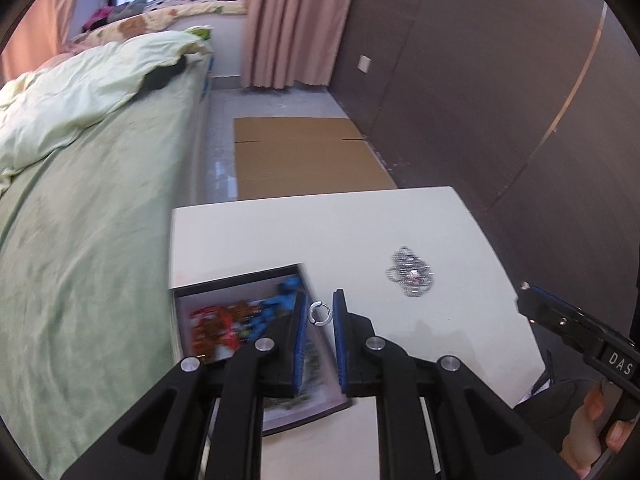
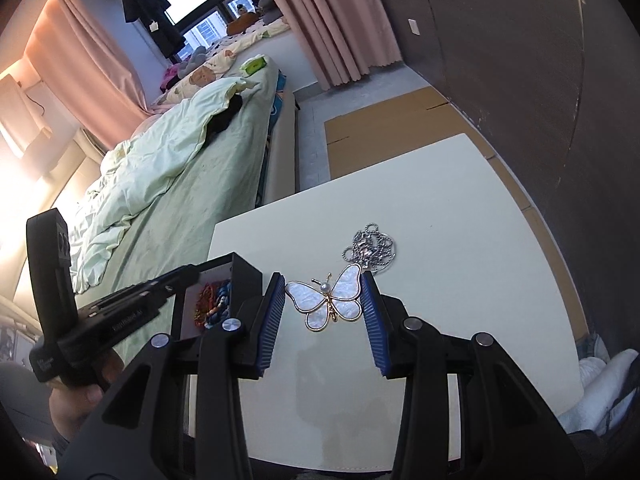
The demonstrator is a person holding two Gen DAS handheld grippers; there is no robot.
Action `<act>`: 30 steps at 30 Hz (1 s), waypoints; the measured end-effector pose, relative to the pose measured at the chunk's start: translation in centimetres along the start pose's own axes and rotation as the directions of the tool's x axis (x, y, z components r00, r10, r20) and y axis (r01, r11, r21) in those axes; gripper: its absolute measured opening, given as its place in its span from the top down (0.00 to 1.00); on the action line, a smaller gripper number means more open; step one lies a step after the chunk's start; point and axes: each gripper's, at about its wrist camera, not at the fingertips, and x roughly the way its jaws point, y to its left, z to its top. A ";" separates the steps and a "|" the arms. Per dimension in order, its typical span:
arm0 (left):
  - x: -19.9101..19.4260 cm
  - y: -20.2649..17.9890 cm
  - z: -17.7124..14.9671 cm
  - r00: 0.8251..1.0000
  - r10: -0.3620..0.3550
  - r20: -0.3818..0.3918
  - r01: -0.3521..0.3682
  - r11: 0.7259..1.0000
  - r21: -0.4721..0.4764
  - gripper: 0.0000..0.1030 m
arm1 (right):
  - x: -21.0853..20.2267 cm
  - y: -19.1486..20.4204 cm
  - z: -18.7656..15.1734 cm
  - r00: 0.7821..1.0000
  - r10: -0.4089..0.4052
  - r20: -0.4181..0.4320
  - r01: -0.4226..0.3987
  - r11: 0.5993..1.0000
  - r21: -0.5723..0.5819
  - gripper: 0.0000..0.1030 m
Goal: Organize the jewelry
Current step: 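Carry the butterfly brooch with the right tool over the black box, then open the right tool to drop the brooch into the box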
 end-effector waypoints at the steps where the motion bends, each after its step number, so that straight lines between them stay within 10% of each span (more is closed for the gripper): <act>1: -0.2 0.6 -0.1 1.000 0.003 -0.002 -0.003 1.000 -0.012 0.90 | 0.0 0.2 0.1 1.000 0.002 -0.002 -0.002 1.000 -0.003 0.62; 7: -1.1 3.8 -0.1 1.000 -0.015 -0.014 0.013 0.996 -0.087 0.84 | 1.0 2.9 0.7 0.999 0.029 -0.039 -0.032 0.997 -0.072 0.62; 10: -2.2 5.1 0.2 1.000 -0.008 0.021 0.010 0.991 -0.133 0.53 | 1.2 4.6 1.3 0.997 0.048 -0.059 -0.054 0.992 -0.117 0.62; 17: -4.9 6.5 1.2 0.997 -0.002 0.077 0.015 0.986 -0.167 0.52 | 2.4 8.4 3.4 0.991 0.077 -0.112 -0.100 0.971 -0.217 0.62; 30: -6.5 10.5 0.7 0.994 0.064 0.094 -0.039 0.967 -0.250 0.16 | 8.7 13.6 2.5 0.953 0.124 -0.275 -0.211 0.926 -0.314 0.62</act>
